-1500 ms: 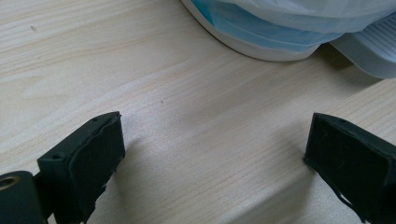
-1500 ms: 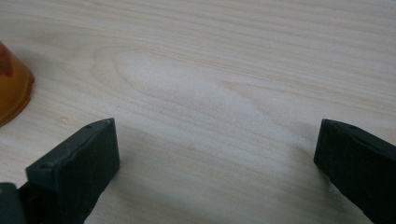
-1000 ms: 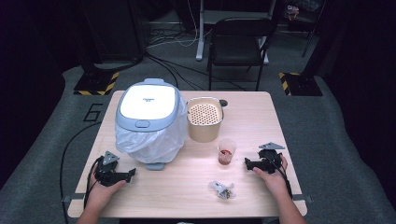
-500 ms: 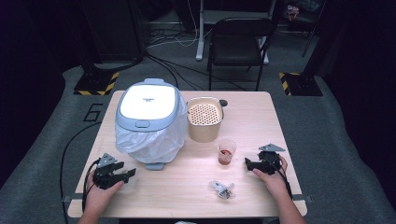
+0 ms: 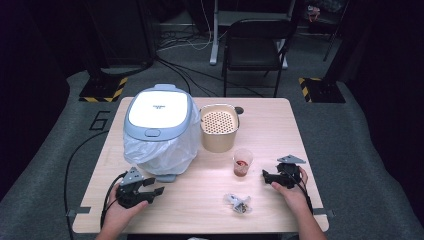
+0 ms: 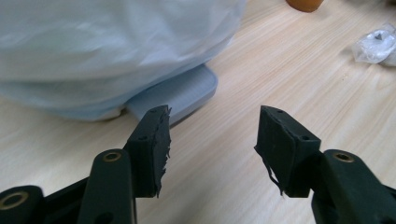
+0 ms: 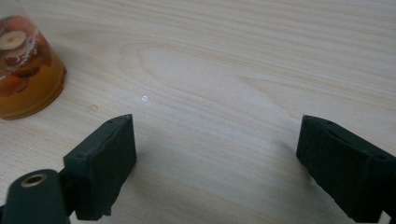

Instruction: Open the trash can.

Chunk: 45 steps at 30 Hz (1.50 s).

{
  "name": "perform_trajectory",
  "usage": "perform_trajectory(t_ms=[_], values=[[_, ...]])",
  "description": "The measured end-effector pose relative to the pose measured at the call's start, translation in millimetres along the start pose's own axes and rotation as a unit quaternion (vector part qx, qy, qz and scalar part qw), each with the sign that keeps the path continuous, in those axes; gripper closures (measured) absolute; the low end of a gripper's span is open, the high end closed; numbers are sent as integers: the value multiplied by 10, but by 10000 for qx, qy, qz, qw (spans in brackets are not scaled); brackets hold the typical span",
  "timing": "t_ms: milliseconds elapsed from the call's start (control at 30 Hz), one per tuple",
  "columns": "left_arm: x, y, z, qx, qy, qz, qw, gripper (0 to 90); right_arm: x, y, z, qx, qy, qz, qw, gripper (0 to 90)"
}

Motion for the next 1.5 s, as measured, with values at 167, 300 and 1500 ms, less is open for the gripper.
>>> perform_trajectory(t_ms=[167,300,1500], values=[[-71,109,-72,-114,-141,77,9998,440,32,-4,5,16,-16,-66,10000,72],[-57,206,-86,-51,-174,71,9998,429,37,-4,8,21,-34,-83,10000,67],[40,449,-10,-201,-134,-48,9997,429,55,-21,29,29,-196,-162,9997,50]])
Point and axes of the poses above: each handheld gripper's, and its own axes: y roughly forward along the jaws, z roughly out of its underside, x roughly to its left, the point moved 9 cm from there along y, roughly forward along the jaws, and after that the axes turned 11 degrees about z, right-handed, at the moved point
